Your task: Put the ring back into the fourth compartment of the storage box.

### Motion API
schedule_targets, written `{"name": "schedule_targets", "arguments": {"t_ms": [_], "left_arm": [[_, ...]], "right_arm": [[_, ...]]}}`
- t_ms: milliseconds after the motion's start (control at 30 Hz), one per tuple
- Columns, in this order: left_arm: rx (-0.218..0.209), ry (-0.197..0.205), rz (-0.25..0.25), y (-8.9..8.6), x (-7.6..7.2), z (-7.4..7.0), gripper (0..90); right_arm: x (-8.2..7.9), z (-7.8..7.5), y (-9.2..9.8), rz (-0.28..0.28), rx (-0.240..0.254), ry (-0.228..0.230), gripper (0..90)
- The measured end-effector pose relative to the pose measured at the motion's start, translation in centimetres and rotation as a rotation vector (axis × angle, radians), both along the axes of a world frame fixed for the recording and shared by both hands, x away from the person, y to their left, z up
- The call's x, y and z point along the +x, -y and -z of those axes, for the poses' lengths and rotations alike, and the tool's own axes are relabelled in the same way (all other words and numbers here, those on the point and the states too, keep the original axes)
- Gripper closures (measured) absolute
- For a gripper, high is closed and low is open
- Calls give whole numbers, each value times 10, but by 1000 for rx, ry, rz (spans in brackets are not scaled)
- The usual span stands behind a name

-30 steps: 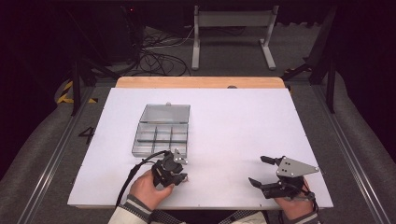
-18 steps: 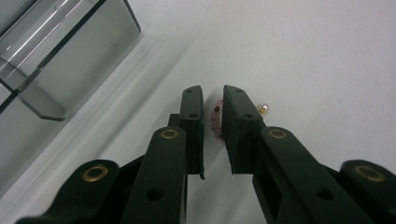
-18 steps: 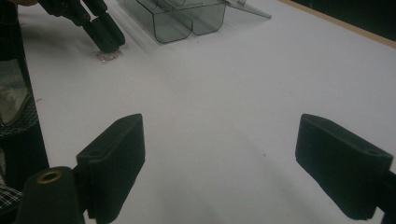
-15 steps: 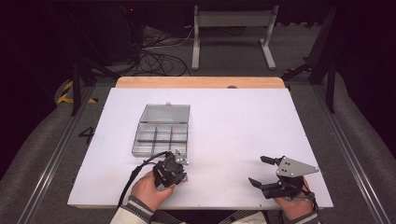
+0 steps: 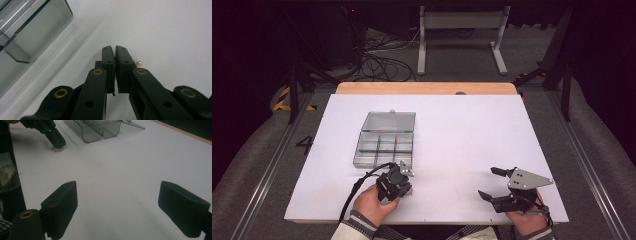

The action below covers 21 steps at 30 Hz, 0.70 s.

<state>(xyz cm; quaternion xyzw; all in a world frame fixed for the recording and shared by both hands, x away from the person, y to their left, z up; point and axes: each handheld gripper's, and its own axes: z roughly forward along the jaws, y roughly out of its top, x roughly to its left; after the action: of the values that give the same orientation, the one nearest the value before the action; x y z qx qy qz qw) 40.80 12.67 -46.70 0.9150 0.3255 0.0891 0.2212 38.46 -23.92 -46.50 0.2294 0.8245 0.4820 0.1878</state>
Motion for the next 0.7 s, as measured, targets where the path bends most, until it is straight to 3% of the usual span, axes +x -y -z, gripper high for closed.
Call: {"name": "schedule_targets", "arguments": {"t_ms": [233, 700], "left_arm": [[-24, 18, -6, -2, -2, -6, 869], [-82, 106, 1, -7, -11, -25, 871]], "right_arm": [[0, 0, 0, 0, 3, -1, 164], [0, 0, 0, -3, -1, 2, 164]]}}
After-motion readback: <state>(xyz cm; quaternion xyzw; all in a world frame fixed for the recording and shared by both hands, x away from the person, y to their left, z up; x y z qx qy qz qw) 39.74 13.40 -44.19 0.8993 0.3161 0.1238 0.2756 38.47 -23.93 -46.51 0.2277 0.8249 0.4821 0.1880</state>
